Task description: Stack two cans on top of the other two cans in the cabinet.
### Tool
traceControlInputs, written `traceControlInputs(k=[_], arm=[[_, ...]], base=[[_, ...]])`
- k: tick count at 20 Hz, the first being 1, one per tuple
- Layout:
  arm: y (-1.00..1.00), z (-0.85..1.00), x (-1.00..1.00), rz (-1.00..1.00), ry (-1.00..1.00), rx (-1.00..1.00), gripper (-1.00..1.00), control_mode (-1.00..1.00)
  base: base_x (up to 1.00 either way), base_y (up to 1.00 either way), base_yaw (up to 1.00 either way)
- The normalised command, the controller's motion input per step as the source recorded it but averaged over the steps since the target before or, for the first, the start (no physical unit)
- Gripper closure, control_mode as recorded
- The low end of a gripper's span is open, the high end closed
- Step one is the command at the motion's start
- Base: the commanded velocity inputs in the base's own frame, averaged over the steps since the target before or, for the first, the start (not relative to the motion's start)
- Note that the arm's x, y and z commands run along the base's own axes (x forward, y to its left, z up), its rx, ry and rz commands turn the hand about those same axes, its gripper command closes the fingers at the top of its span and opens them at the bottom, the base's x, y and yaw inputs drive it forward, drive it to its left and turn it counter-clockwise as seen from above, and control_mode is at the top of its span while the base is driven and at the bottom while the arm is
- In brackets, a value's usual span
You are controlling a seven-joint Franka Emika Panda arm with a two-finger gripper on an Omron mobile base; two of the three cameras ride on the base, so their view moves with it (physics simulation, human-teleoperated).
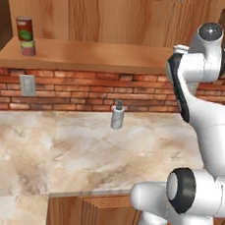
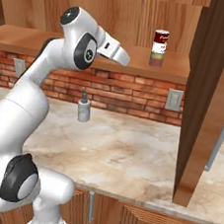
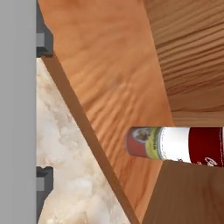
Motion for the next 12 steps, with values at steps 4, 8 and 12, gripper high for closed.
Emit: traceControlInputs(k=[4,8,12], arm=[[0.35,-0.1,-0.84,0.21,0.0,0.0,-1.0,-1.0],[0.37,-0.15,-0.72,0.19,0.0,0.0,-1.0,-1.0],[0.34,-0.26,-0.59,0.22,0.0,0.0,-1.0,-1.0]], base=[[0.0,0.0,0.0],[0.0,0.0,0.0],[0.0,0.0,0.0]])
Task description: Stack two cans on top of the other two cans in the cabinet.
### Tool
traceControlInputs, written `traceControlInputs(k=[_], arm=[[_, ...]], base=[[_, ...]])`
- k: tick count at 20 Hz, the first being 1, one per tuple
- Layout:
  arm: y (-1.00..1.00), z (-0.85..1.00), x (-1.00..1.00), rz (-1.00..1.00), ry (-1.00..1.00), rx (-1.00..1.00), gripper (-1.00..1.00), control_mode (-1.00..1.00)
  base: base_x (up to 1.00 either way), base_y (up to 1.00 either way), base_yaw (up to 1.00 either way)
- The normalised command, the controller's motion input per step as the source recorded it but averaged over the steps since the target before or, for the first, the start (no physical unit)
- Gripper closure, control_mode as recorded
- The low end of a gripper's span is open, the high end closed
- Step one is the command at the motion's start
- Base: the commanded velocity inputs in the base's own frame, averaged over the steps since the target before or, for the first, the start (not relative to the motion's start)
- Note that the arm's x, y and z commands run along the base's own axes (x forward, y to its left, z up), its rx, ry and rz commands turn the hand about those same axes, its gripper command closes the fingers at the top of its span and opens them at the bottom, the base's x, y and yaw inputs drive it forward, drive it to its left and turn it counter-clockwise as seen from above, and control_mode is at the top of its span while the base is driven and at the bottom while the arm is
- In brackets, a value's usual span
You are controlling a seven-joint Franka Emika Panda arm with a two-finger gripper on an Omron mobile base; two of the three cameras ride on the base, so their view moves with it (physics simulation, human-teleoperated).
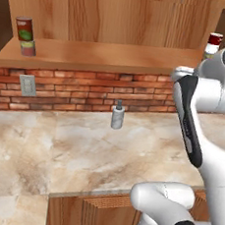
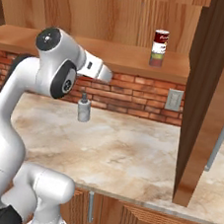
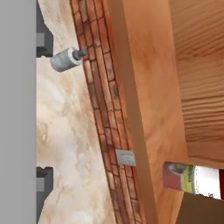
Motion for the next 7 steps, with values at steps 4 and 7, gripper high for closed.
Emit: traceControlInputs(k=[4,7], arm=[[0.32,-0.38,-0.34,0.27,0.05,0.0,-1.0,-1.0],[0.26,-0.39,-0.26,0.27,0.07,0.01,-1.0,-1.0]], base=[[0.0,0.0,0.0],[0.0,0.0,0.0]])
